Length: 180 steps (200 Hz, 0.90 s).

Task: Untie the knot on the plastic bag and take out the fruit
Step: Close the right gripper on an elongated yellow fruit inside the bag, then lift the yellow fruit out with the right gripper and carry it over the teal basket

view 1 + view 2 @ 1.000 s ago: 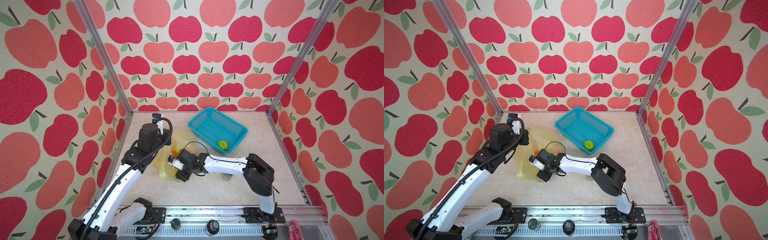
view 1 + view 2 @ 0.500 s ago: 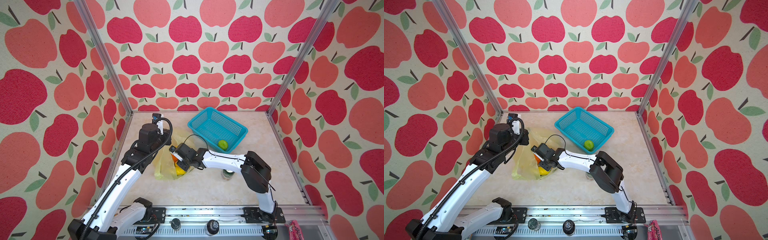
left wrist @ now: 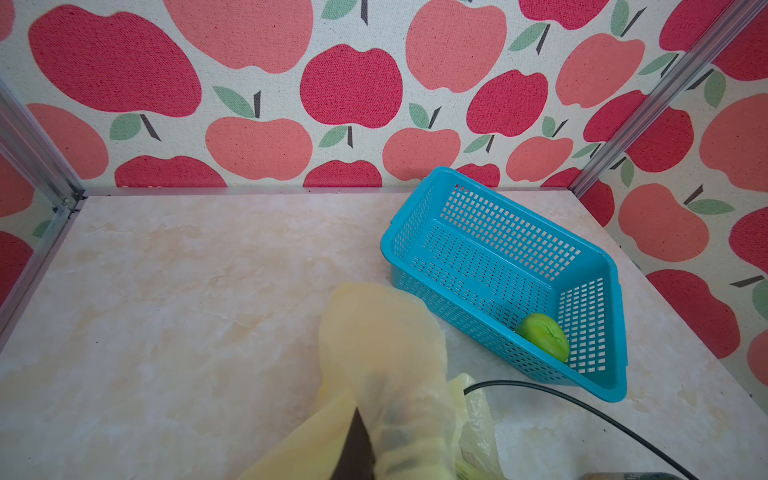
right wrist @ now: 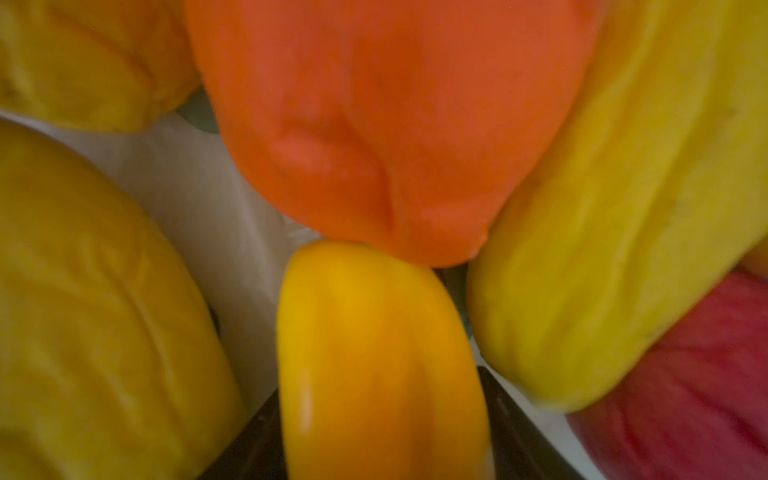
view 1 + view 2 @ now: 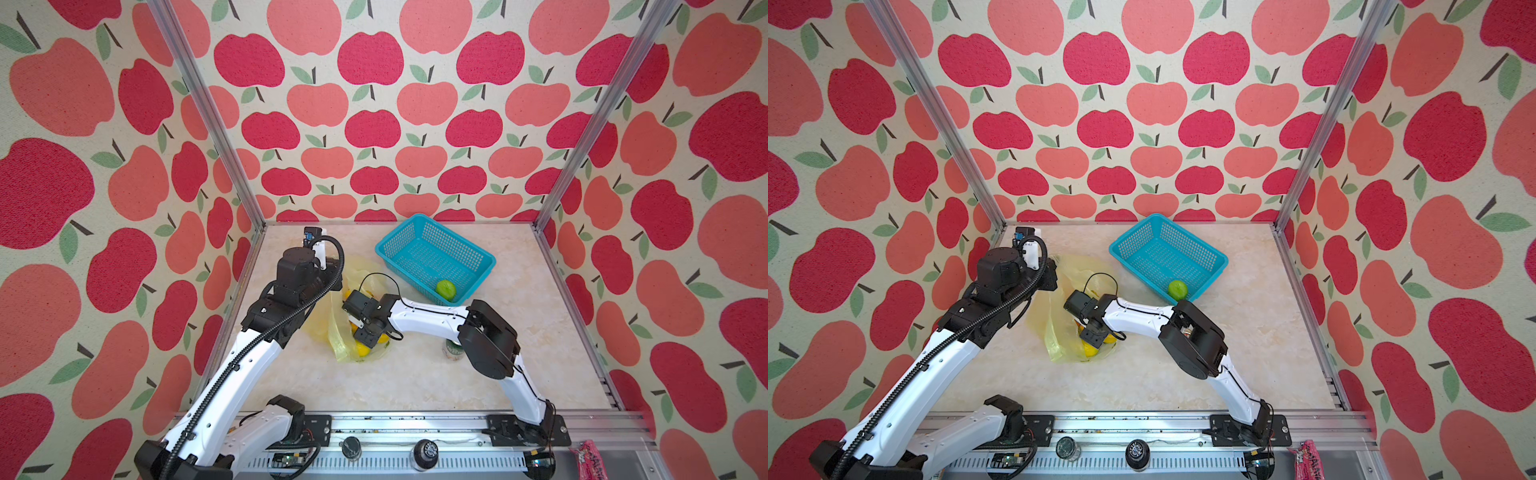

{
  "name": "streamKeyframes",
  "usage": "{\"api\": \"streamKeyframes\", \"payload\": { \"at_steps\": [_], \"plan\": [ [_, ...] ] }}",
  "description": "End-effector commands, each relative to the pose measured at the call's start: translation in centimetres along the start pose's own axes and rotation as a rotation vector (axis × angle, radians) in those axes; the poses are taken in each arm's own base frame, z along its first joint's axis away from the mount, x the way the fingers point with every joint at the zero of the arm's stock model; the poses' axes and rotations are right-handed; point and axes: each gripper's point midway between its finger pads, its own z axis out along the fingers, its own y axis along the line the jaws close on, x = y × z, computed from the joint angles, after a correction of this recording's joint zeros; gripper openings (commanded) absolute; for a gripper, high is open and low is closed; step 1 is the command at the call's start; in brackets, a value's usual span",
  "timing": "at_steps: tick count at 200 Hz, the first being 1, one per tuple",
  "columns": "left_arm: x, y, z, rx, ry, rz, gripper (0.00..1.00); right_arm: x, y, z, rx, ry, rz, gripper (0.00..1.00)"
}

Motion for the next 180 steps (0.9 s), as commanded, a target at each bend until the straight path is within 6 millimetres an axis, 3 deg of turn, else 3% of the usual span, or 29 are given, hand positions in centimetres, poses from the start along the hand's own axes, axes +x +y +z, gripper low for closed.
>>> {"api": "streamKeyframes", "payload": {
  "at_steps": [1,47,100,139,180],
  "plan": [
    [0.0,-0.2,-0.1,0.004,0.000,0.010,0.00,0.8,0.3,-0.3,-0.004,0.035,-0.007,0.46],
    [0.1,-0.2,0.1,0.003,0.002,0.009,0.00,-1.1,0.1,-4.7,-0.022,-0.126,0.039,0.33],
    [0.1,-0.2,0.3,0.004,0.008,0.012,0.00,-2.5,0.8,-13.8,-0.072,-0.458,0.048,0.27],
    [0.2,-0.2,0.4,0.000,0.007,0.015,0.00,-1.6,0.2,-20.9,-0.078,-0.713,0.037,0.24],
    [0.3,-0.3,0.6,0.004,0.015,0.014,0.00,1.2,-1.5,-28.4,-0.015,-0.942,0.042,0.24]
  ]
}}
